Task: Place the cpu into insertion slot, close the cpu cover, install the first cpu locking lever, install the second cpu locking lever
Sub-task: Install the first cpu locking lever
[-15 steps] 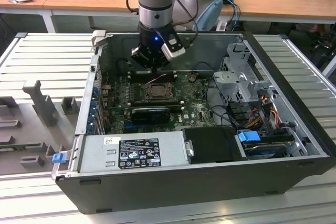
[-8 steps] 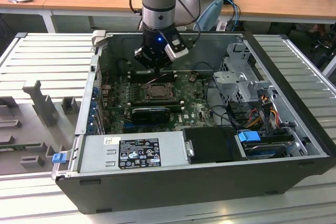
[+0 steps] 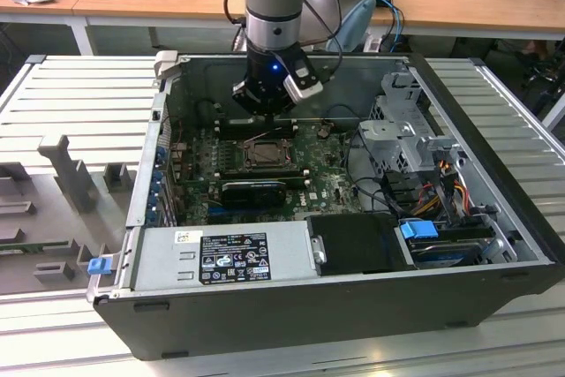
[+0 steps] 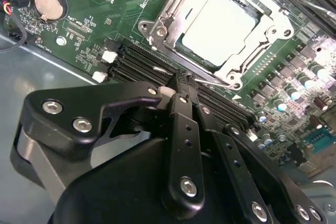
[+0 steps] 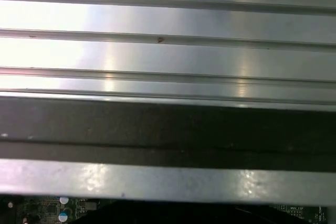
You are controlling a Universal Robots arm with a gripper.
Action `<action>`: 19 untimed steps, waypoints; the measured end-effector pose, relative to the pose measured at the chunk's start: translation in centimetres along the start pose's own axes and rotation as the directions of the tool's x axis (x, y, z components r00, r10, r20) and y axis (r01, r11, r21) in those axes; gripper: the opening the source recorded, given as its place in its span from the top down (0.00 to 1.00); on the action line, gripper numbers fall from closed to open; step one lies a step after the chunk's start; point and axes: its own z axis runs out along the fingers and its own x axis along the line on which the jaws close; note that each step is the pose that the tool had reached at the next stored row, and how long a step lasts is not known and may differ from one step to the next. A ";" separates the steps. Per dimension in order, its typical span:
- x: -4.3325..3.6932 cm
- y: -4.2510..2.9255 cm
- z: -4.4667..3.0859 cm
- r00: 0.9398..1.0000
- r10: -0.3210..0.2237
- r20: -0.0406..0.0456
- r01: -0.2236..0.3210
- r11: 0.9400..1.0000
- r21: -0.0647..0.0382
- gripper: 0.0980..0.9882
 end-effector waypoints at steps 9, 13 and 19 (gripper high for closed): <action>-0.66 0.03 0.59 1.000 0.000 0.000 0.000 1.000 0.000 0.99; -0.81 0.06 0.79 1.000 0.000 0.000 0.000 1.000 0.000 0.99; -1.00 0.05 1.51 1.000 0.000 0.000 0.000 1.000 0.000 0.99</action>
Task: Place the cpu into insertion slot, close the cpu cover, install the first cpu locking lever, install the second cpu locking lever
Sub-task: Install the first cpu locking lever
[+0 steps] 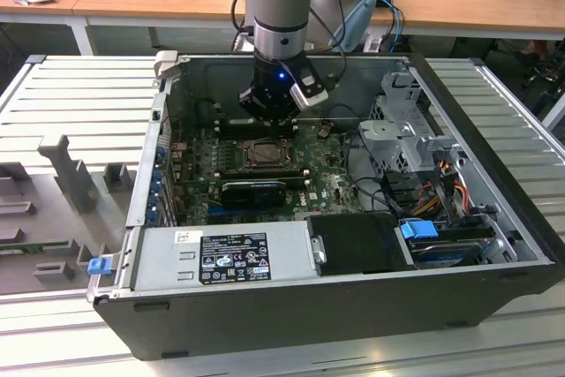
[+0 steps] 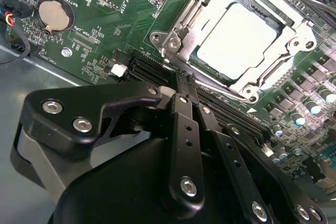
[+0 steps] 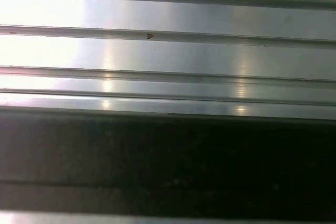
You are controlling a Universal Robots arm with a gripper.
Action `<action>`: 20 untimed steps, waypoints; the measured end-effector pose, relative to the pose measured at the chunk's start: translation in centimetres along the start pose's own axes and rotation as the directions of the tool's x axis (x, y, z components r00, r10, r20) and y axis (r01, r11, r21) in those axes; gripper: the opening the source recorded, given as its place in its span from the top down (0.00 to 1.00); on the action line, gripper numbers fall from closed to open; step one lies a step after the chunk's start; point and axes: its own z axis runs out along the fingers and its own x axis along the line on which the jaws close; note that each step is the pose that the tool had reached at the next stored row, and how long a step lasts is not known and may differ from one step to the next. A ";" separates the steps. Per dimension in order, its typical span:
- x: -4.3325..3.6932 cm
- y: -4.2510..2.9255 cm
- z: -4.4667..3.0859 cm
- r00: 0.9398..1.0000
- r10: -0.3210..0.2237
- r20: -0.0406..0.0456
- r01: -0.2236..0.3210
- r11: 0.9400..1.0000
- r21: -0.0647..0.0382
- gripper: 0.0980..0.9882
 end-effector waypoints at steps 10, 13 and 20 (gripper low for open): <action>-0.01 -0.02 0.25 1.000 0.000 -0.001 0.000 1.000 0.015 0.99; -0.01 -0.02 0.34 1.000 0.000 -0.001 0.000 1.000 0.021 0.99; -0.03 -0.03 0.52 1.000 -0.001 -0.002 0.001 0.999 0.047 0.99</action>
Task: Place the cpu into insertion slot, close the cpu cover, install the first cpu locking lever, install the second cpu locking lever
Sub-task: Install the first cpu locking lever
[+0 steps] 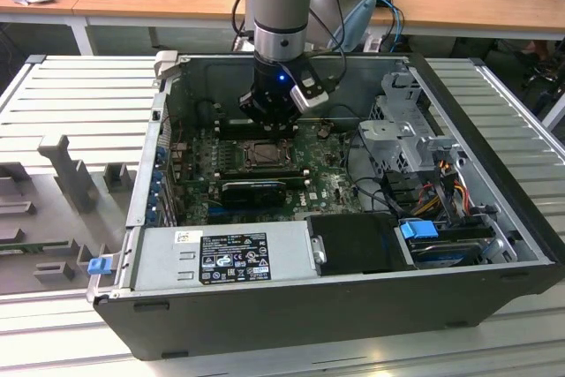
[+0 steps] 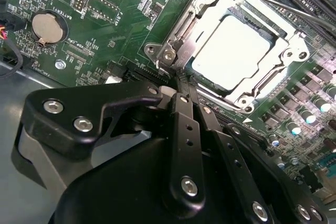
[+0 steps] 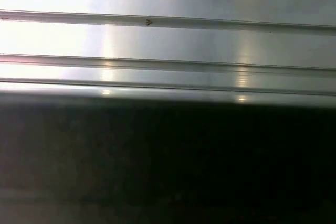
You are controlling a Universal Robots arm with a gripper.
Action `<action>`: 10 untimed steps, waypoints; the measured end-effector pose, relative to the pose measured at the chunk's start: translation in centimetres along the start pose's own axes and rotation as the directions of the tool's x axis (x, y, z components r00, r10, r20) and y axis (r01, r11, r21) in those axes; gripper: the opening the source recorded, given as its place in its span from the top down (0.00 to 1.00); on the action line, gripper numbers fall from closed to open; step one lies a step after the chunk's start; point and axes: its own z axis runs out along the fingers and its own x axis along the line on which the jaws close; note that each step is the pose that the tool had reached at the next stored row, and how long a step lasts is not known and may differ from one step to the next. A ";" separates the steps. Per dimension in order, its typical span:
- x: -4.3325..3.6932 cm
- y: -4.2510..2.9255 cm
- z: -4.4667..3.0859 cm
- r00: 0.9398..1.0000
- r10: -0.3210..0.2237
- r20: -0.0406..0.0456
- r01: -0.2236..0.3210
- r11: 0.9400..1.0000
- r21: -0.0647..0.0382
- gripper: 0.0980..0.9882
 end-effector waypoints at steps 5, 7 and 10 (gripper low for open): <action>-0.03 0.00 0.16 1.000 0.000 0.001 0.000 1.000 -0.017 0.99; -0.03 0.01 0.14 1.000 0.001 0.001 -0.001 1.000 -0.024 0.99; -0.04 0.01 -0.58 1.000 0.001 0.001 -0.001 1.000 -0.024 0.99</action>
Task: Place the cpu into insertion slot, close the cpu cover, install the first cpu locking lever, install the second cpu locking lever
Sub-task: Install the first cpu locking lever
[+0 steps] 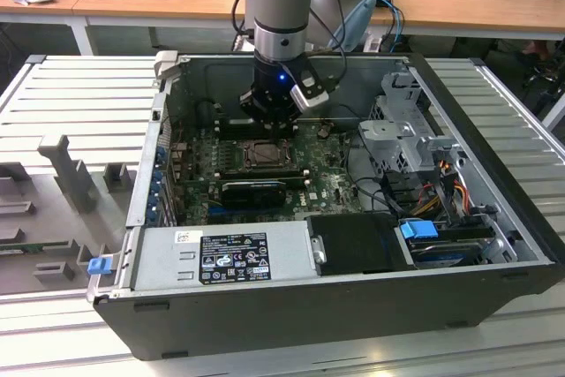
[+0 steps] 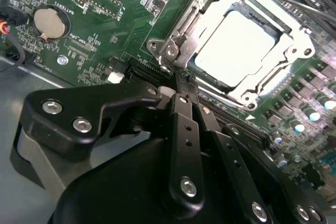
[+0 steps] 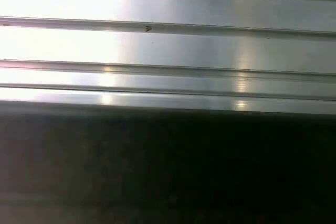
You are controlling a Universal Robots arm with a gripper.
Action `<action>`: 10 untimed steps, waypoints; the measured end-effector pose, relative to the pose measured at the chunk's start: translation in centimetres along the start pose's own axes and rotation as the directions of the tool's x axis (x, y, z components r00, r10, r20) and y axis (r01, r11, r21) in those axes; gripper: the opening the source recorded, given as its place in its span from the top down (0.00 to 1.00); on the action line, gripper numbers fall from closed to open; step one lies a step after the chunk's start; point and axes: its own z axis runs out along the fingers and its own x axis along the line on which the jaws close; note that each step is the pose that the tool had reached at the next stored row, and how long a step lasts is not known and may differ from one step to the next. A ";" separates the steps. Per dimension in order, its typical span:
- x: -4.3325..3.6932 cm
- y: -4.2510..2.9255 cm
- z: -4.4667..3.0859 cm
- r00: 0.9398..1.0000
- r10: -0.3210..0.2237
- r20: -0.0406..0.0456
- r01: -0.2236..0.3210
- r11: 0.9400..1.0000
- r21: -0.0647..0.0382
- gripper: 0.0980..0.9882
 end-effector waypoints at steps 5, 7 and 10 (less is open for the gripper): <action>-0.01 -0.02 -0.72 1.000 0.000 0.000 0.000 1.000 0.000 0.99; 0.00 -0.13 -0.72 1.000 0.000 0.000 0.000 1.000 0.000 0.99; 0.00 -0.31 -0.73 1.000 0.000 0.000 0.000 1.000 0.000 0.99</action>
